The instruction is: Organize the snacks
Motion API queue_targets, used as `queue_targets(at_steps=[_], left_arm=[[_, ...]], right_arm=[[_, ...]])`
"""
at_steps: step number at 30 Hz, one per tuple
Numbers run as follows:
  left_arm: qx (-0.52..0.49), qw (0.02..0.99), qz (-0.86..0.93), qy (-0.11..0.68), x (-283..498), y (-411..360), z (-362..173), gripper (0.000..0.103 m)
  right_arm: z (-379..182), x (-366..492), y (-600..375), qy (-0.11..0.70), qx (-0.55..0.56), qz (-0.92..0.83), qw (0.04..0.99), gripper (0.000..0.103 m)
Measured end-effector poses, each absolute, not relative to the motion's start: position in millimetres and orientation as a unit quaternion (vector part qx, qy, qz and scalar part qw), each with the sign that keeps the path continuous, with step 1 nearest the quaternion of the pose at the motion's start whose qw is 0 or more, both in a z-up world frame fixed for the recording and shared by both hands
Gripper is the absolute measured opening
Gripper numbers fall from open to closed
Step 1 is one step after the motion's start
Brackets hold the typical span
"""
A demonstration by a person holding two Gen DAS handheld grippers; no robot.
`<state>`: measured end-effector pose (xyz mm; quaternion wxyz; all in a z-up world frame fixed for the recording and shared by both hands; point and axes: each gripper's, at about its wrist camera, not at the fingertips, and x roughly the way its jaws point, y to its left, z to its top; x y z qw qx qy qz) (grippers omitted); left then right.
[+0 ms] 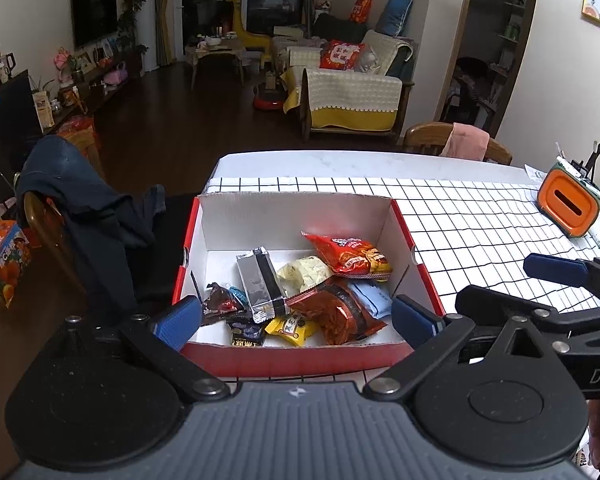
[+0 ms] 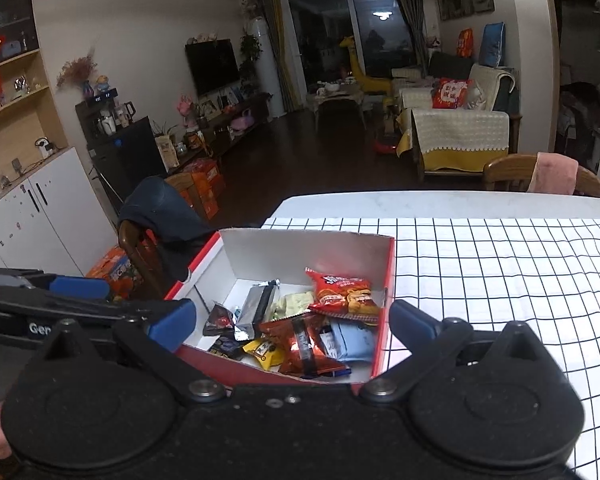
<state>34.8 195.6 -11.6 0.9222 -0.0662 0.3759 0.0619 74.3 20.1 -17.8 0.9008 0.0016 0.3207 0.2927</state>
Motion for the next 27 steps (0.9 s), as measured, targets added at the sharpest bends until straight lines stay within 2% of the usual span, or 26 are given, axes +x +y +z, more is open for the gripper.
queue_targets(at_steps=[27], left_arm=[[-0.077,0.917,0.070,0.386,30.3,195.0,-13.4,0.102]], right_arm=[[-20.1,75.9,14.1,0.329,0.021,0.268,0.905,0.103]])
